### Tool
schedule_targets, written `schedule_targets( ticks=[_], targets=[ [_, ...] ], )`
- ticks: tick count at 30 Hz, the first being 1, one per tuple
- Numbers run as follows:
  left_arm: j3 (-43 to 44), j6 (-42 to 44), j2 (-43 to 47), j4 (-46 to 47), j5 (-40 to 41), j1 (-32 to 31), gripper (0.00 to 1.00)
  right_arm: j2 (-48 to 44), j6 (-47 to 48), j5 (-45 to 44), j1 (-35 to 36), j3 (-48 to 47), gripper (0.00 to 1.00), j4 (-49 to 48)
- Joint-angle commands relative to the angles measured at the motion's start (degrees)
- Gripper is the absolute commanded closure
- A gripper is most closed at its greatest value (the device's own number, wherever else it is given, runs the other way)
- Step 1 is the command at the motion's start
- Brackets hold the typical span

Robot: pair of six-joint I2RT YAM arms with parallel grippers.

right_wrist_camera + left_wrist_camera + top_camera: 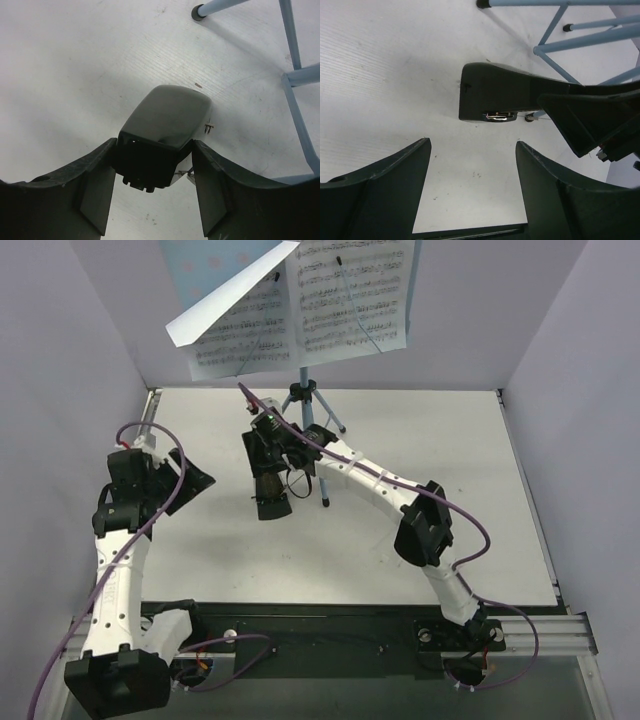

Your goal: Pack up the instrument practice props

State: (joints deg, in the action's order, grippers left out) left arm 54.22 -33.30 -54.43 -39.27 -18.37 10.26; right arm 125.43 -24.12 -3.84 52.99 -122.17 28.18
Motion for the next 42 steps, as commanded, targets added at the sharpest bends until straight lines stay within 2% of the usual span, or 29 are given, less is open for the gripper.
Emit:
schedule_targets(
  ticks=[1, 4, 7, 8, 10, 14, 20, 22, 24, 25, 26, 28, 31, 34, 36, 39, 42],
  targets=[
    [3.4, 5.9, -0.8, 2.4, -1.9, -3.7, 0.21, -3.7, 8.4, 5.9, 0.6, 4.9, 0.61, -0.7],
    [4.3, 13.3, -1.3, 2.7, -4.4, -5.9, 0.21, -6.4, 14.9, 9.6, 0.5, 9.0, 0.63, -1.0],
    [4.8, 18.9, -0.9, 3.1, -6.0, -6.1, 0.17, -9.8, 25.4, 19.6, 0.1, 14.0, 0.64, -0.4],
    [4.8, 20.1, -0.5, 3.2, -6.8, -6.1, 0.16, -10.6, 27.7, 22.2, 0.0, 14.7, 0.68, 1.1],
    [5.3, 22.7, -0.2, 3.6, -9.6, -6.3, 0.15, -12.1, 34.9, 26.0, 0.0, 16.3, 0.70, 4.1],
    [5.9, 26.5, -0.5, 3.6, -14.9, -7.0, 0.16, -14.2, 45.5, 29.7, -0.1, 17.1, 0.72, 11.0],
    [4.3, 33.0, 0.6, 3.5, -23.3, -7.5, 0.16, -15.6, 49.1, 31.2, -0.6, 16.5, 0.68, 15.9],
    [3.9, 40.3, 1.1, 2.4, -27.4, -7.4, 0.15, -15.6, 49.1, 31.9, -0.6, 15.4, 0.61, 16.5],
    [2.7, 45.2, 1.9, 1.7, -31.1, -7.6, 0.15, -16.0, 48.6, 32.1, -0.8, 14.3, 0.30, 16.9],
    [2.2, 46.8, 2.3, 1.6, -32.3, -7.8, 0.16, -16.4, 48.5, 32.4, -1.2, 14.0, 0.03, 17.5],
    [1.1, 50.2, 2.6, 1.7, -34.9, -8.1, 0.15, -17.5, 48.4, 33.6, -1.4, 13.5, 0.00, 17.9],
    [-0.9, 53.4, 2.8, 3.7, -37.0, -9.7, 0.15, -20.3, 48.1, 36.2, -2.6, 14.1, 0.00, 18.8],
    [-1.7, 59.5, 0.9, 4.7, -36.7, -15.6, 0.15, -26.2, 48.9, 37.9, -5.6, 19.3, 0.00, 19.5],
    [0.0, 69.8, -2.7, 1.1, -30.5, -24.5, 0.15, -33.3, 47.7, 37.4, -11.1, 26.1, 0.00, 16.7],
    [1.4, 74.2, -4.6, 0.2, -26.9, -27.5, 0.13, -36.5, 46.9, 39.7, -16.6, 31.5, 0.02, 12.9],
    [3.6, 78.1, -6.8, -0.7, -24.8, -28.5, 0.09, -40.2, 48.5, 44.0, -22.5, 40.0, 0.05, 8.2],
    [7.5, 85.8, -10.7, -4.9, -23.9, -28.7, 0.09, -44.9, 51.1, 44.9, -23.9, 48.7, 0.07, 2.2]
  ],
)
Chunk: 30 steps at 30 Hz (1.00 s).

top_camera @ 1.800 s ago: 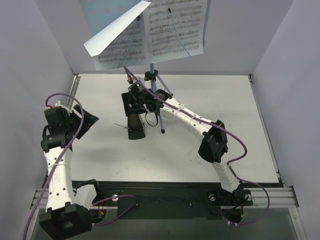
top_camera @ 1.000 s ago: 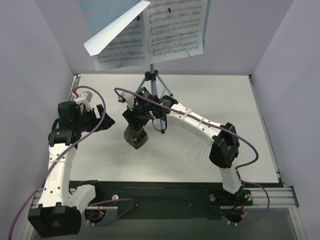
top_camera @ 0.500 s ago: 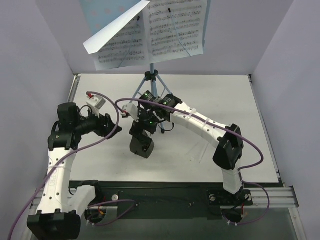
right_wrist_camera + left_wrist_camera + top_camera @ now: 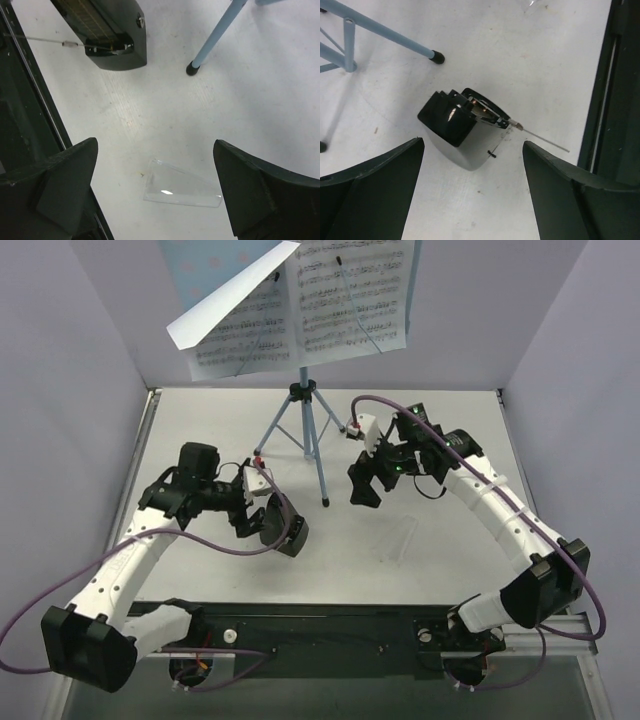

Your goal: Pack up the instrument practice props

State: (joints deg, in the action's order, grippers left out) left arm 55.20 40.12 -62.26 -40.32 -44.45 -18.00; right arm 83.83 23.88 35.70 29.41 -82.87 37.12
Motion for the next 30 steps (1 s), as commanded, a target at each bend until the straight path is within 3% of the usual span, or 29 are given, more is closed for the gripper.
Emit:
schedule_targets(
  ticks=[1, 7, 15, 17, 26, 30],
  targets=[
    [7.5, 15.8, -3.6, -7.5, 2.3, -0.5, 0.09, -4.7, 3.3, 4.9, -0.4, 10.6, 0.07, -7.8],
    [15.6, 28.6, -10.4, -18.6, -0.3, -0.5, 0.10, -9.2, 5.6, 2.3, -0.8, 17.1, 0.06, -12.4],
    [22.3, 37.0, -19.0, -26.0, -2.2, -1.9, 0.19, -11.3, 9.5, 4.8, -1.1, 23.1, 0.08, -12.9],
    [22.8, 37.0, -20.1, -26.0, -2.3, -2.4, 0.21, -11.4, 12.9, 6.0, -1.0, 24.4, 0.13, -13.0],
    [22.1, 38.7, -21.2, -27.2, -1.2, -3.6, 0.35, -10.6, 14.4, 8.2, -0.9, 26.0, 0.14, -14.1],
    [20.9, 36.7, -20.6, -26.8, -2.0, -4.6, 0.51, -9.6, 14.9, 9.4, -1.4, 27.3, 0.14, -14.1]
  ],
)
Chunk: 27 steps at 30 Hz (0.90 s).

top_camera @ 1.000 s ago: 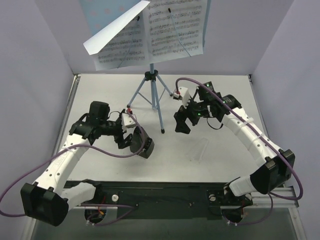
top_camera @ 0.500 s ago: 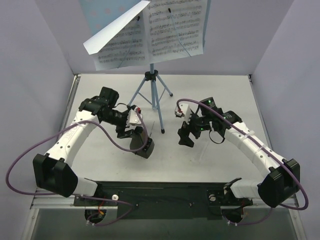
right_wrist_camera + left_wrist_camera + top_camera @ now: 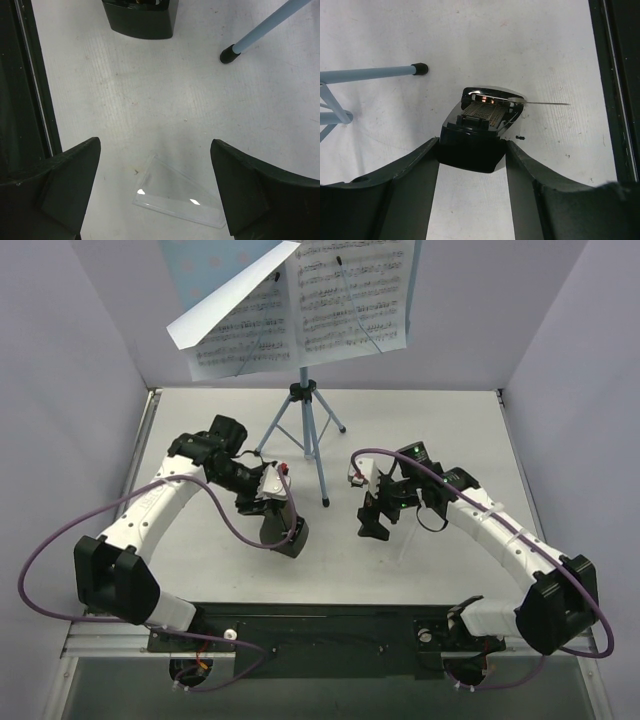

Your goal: Pack up the instrument practice props

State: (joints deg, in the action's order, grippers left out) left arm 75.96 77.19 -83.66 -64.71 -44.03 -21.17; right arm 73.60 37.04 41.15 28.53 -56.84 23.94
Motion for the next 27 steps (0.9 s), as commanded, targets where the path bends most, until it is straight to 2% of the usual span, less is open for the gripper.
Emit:
schedule_targets(
  ticks=[1, 2, 3, 6, 9, 13, 17, 21, 27],
  targets=[
    [-0.4, -1.2, 1.0, -2.0, -2.5, -1.8, 0.61, 1.0, 1.7, 5.1, -0.8, 1.6, 0.14, -1.1],
    [-0.7, -4.6, 1.2, 0.0, -2.8, -2.6, 0.67, 2.0, 1.6, 6.0, -0.7, 1.8, 0.15, -1.9],
    [-1.8, -6.5, 1.5, 1.8, -3.0, -3.0, 0.80, 2.6, 0.2, 7.5, -0.7, 2.2, 0.17, -2.7],
    [-6.9, -20.3, 4.4, 13.1, -4.6, -4.1, 1.00, 5.0, -2.8, 9.0, -0.2, 2.4, 0.23, -8.4],
    [-12.7, -33.5, 7.8, 27.6, -3.8, -5.7, 1.00, 7.2, -6.2, 9.0, 0.4, 1.9, 0.27, -12.1],
    [-18.7, -40.1, 11.2, 37.4, -1.3, -8.3, 1.00, 9.6, -7.9, 9.0, 1.4, 0.9, 0.34, -15.1],
    [-21.8, -42.8, 12.8, 40.2, 0.3, -8.5, 1.00, 11.6, -8.1, 11.0, 3.4, -0.1, 0.32, -16.9],
    [-23.3, -42.6, 13.8, 40.4, 0.6, -8.5, 1.00, 13.2, -2.5, 10.3, 6.9, -0.9, 0.29, -16.3],
    [-23.5, -39.8, 14.3, 39.1, 0.9, -8.6, 1.00, 15.6, 5.7, 11.8, 7.7, -3.5, 0.29, -10.9]
  ],
)
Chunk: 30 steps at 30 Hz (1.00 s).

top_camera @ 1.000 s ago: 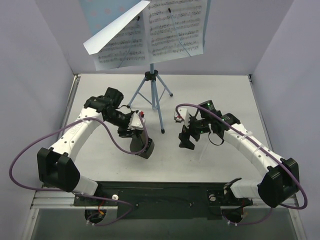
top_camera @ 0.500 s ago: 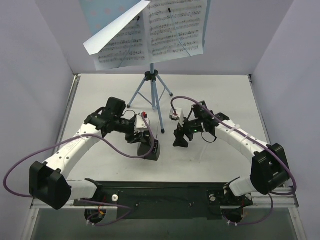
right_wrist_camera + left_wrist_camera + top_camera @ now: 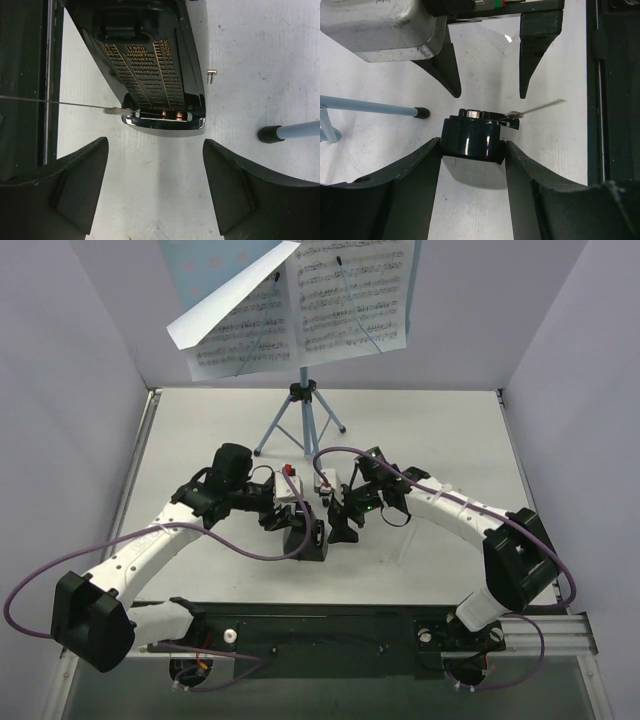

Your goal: Pack up the instrument practice props

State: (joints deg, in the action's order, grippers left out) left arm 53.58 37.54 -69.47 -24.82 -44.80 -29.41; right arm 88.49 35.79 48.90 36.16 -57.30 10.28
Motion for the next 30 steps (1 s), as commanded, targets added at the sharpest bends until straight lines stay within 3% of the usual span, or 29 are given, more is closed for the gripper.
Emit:
schedule_targets(
  ticks=[1, 9, 16, 21, 25, 30],
  targets=[
    [-1.1, 0.2, 0.0, -0.8, 1.6, -0.4, 1.00, 0.9, 7.1, 4.2, 0.0, -3.3, 0.29, 2.8],
    [-1.4, 0.8, -0.5, 0.0, 1.4, -0.6, 1.00, 3.8, -6.8, 2.1, -0.6, -4.6, 0.32, -7.2],
    [-0.8, 1.7, -1.4, -0.3, 1.3, -0.7, 1.00, 5.5, -11.9, 2.2, -0.8, -5.6, 0.37, -11.5],
    [-0.6, 2.1, -1.6, -0.8, 1.5, -0.7, 1.00, 5.7, -11.4, 2.5, -0.9, -5.7, 0.45, -11.2],
    [0.1, 2.9, -2.0, -1.5, 1.5, -0.7, 1.00, 5.8, -7.5, 3.7, -0.8, -6.3, 0.57, -7.0],
    [0.5, 4.8, -2.3, -3.1, 1.4, -0.7, 1.00, 5.7, -2.6, 4.4, -0.8, -6.6, 0.60, -3.9]
  ],
)
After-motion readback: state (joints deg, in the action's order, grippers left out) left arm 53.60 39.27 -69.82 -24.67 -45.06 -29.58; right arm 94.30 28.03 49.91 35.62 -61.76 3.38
